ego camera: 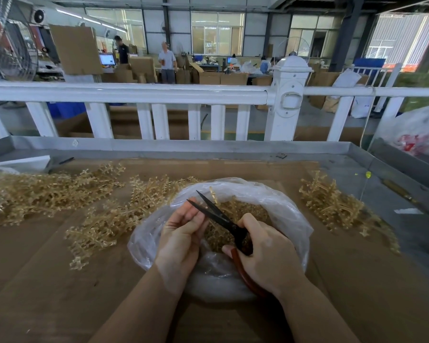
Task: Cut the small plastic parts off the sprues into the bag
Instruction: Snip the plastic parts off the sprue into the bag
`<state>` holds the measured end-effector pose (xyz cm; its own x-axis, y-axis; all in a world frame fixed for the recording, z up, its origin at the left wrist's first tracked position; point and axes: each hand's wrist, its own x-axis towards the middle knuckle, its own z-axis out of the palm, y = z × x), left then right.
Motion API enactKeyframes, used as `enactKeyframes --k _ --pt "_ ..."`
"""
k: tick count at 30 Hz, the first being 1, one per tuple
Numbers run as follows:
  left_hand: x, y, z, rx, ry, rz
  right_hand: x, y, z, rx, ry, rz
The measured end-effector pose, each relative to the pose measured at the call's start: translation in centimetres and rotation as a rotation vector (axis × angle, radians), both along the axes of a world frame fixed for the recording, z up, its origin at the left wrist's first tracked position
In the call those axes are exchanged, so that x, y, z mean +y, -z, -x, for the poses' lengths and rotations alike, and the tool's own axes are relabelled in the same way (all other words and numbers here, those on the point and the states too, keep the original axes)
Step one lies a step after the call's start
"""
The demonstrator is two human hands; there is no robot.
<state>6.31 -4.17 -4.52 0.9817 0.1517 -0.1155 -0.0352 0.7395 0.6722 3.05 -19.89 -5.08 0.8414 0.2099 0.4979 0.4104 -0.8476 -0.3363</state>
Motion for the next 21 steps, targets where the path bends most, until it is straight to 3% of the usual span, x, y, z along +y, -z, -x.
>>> enactKeyframes --k 21 --pt "0.05 -0.02 -0.01 -0.023 0.084 -0.019 0.73 -0.33 -0.16 -0.033 -0.063 -0.046"
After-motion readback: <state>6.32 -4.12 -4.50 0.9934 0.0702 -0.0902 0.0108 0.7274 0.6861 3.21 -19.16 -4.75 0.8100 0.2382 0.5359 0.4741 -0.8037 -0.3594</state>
